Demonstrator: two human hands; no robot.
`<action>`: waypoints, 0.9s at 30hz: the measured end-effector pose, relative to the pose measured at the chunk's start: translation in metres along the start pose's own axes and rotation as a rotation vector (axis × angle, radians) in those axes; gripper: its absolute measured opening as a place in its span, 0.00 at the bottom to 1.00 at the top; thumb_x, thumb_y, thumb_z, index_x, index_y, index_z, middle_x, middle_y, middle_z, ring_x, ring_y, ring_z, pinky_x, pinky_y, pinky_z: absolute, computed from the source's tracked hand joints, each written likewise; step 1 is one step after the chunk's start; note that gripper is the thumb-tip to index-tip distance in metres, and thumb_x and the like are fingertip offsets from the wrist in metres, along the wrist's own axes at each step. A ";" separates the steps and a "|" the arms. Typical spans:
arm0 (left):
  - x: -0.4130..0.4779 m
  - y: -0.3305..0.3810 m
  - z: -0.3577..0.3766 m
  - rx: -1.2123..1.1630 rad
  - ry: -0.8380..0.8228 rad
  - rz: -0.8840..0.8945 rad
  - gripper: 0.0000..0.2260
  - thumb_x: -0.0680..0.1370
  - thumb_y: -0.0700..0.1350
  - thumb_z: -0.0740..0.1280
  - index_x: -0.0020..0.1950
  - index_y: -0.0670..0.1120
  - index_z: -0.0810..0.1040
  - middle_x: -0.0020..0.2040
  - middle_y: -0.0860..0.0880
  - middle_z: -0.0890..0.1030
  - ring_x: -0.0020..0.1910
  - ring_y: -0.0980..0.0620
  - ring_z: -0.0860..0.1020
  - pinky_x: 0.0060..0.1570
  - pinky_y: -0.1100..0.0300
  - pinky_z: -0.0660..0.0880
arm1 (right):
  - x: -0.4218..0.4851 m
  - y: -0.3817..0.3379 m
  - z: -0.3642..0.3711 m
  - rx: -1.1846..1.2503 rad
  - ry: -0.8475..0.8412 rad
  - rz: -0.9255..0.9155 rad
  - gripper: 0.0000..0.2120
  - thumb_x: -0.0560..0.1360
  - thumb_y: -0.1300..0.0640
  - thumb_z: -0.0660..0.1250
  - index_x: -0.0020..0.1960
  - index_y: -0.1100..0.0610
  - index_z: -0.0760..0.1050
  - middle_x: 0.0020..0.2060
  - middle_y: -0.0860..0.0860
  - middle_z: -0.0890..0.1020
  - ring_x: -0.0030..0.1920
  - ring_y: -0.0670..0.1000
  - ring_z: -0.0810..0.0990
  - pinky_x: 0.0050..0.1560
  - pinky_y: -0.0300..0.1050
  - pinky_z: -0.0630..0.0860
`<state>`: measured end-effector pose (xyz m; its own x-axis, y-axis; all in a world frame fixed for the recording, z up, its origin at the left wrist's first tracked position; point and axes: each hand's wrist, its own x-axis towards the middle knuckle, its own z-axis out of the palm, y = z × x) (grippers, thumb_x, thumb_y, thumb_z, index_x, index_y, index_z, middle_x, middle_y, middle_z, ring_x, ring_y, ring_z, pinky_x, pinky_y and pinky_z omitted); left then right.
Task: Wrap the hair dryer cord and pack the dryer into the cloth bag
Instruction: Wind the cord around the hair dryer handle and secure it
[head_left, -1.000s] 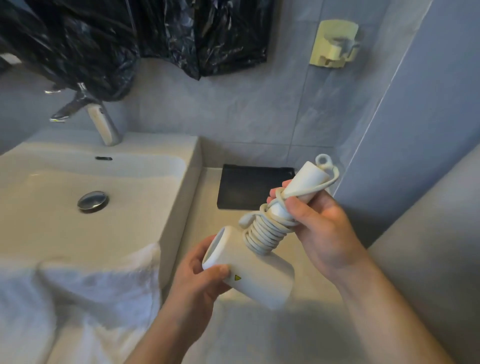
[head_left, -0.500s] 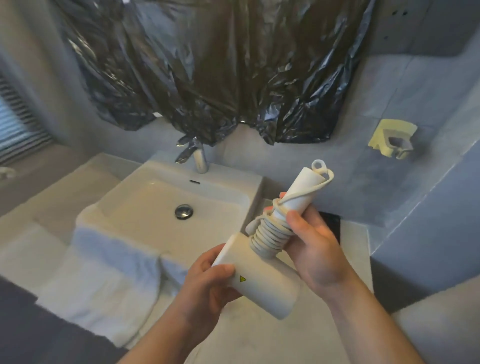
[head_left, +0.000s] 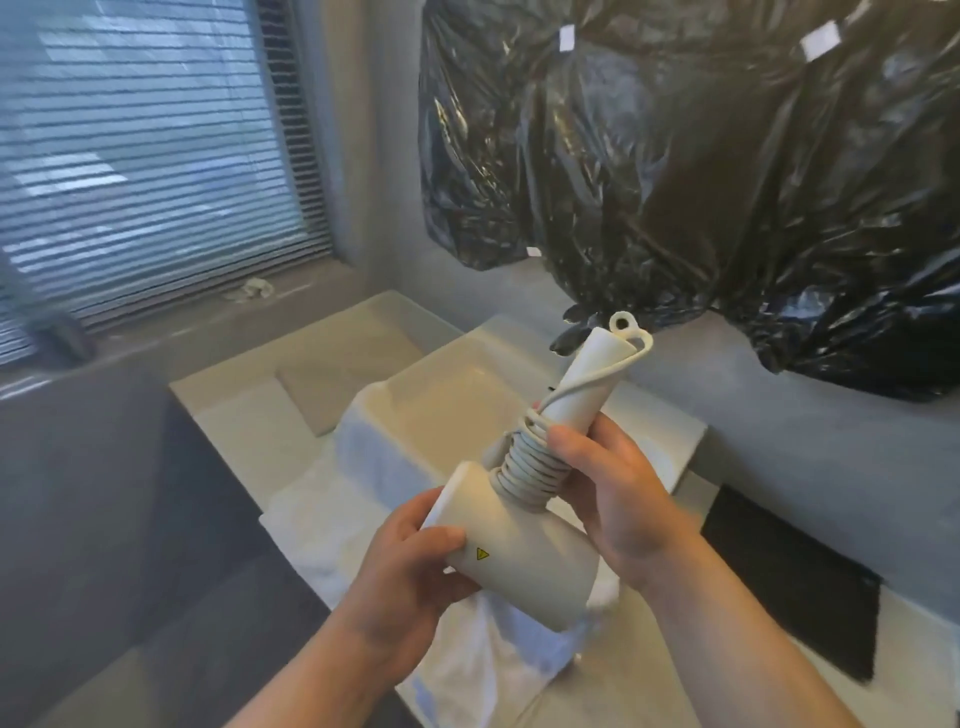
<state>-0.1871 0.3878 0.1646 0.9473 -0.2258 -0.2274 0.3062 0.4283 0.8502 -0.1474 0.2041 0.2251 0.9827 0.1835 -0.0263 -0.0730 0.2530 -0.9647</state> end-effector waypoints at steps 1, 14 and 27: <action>0.005 0.006 -0.011 -0.004 0.010 0.003 0.33 0.59 0.46 0.73 0.62 0.35 0.78 0.53 0.32 0.80 0.50 0.38 0.78 0.50 0.42 0.78 | 0.011 0.003 0.009 -0.012 -0.009 0.019 0.18 0.70 0.54 0.68 0.57 0.61 0.74 0.56 0.69 0.79 0.54 0.64 0.80 0.59 0.63 0.74; 0.070 0.089 -0.233 -0.130 0.110 -0.078 0.35 0.60 0.44 0.76 0.66 0.35 0.75 0.62 0.28 0.77 0.63 0.26 0.73 0.51 0.40 0.79 | 0.174 0.095 0.193 -0.112 0.159 0.125 0.15 0.71 0.50 0.69 0.53 0.57 0.75 0.48 0.58 0.83 0.49 0.59 0.83 0.51 0.57 0.80; 0.094 0.131 -0.335 -0.201 0.091 -0.169 0.36 0.60 0.44 0.75 0.67 0.34 0.73 0.62 0.26 0.75 0.54 0.33 0.77 0.45 0.45 0.79 | 0.231 0.128 0.266 -0.029 0.063 0.218 0.11 0.78 0.54 0.61 0.52 0.53 0.82 0.47 0.53 0.86 0.46 0.51 0.84 0.47 0.44 0.80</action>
<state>-0.0260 0.7161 0.0954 0.8831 -0.2332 -0.4070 0.4643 0.5586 0.6873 0.0251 0.5319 0.1651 0.9531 0.1706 -0.2501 -0.2805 0.1867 -0.9415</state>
